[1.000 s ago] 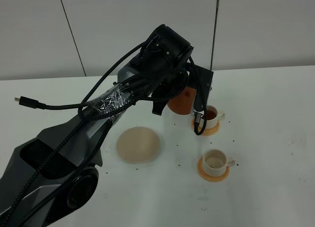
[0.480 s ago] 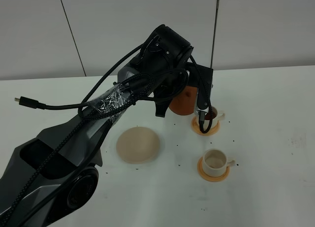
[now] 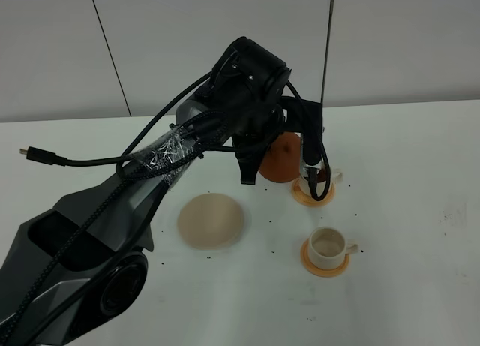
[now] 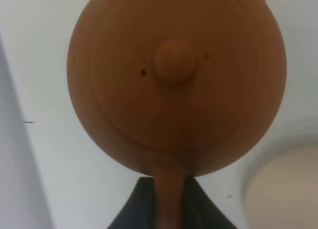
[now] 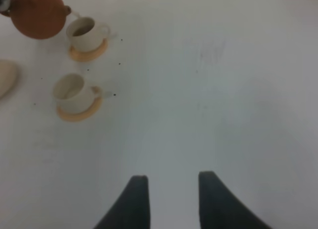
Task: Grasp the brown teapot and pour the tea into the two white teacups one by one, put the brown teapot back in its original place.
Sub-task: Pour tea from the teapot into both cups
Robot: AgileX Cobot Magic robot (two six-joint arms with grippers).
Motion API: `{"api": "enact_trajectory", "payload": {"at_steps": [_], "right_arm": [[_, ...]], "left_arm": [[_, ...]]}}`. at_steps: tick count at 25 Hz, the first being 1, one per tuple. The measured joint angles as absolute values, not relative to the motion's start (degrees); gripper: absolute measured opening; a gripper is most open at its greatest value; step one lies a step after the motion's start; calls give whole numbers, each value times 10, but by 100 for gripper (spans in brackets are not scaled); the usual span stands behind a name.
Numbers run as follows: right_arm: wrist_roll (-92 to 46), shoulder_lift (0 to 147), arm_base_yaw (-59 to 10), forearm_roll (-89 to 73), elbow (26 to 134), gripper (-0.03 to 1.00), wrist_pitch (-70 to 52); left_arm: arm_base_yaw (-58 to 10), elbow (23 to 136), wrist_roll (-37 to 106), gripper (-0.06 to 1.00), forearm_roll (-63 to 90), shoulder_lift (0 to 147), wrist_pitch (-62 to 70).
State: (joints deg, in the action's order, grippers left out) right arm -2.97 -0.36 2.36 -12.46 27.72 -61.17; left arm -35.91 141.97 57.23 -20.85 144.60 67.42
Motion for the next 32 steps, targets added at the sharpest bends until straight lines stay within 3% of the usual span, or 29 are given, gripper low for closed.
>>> {"api": "enact_trajectory", "payload": {"at_steps": [32], "right_arm": [[-30, -4, 24, -128, 277, 24, -612]], "left_arm": [[-319, 1420, 490, 17, -109, 1421, 680]]}}
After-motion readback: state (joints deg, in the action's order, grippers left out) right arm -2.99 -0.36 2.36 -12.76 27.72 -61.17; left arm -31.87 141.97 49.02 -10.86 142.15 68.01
